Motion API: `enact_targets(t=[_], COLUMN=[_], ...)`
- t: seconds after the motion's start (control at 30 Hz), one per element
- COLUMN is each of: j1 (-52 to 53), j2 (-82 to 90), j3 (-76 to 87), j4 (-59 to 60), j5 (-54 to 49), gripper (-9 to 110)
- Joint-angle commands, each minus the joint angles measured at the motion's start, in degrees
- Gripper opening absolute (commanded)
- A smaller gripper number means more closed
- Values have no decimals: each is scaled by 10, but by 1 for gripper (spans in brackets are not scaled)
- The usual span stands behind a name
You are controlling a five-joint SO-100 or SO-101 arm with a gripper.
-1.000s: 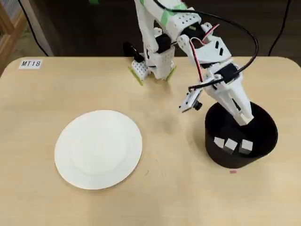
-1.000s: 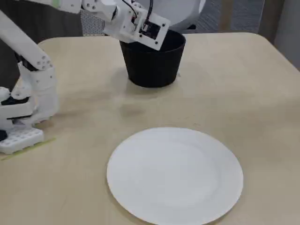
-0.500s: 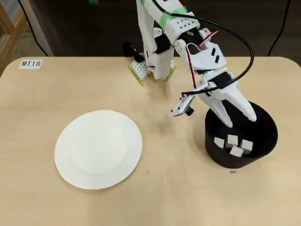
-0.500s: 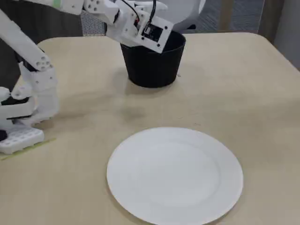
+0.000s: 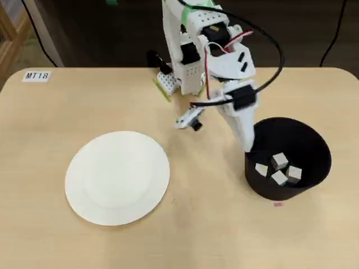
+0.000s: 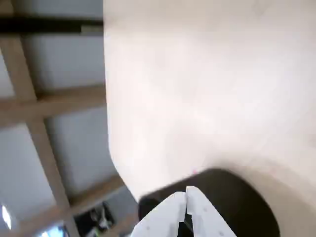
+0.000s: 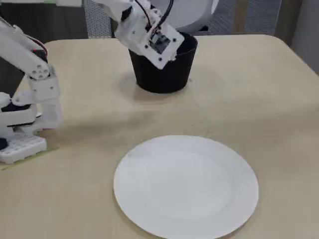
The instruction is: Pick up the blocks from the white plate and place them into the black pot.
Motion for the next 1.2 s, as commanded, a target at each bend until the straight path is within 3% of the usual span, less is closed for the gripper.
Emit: enact_targets(t=[0.0,0.63,1.17], j1=[88,78,62], j2=[69,518,522], j3=[-31,318,391], j4=[67,156,149], j5=[-3,7,-16], gripper=[-2,-2,-2])
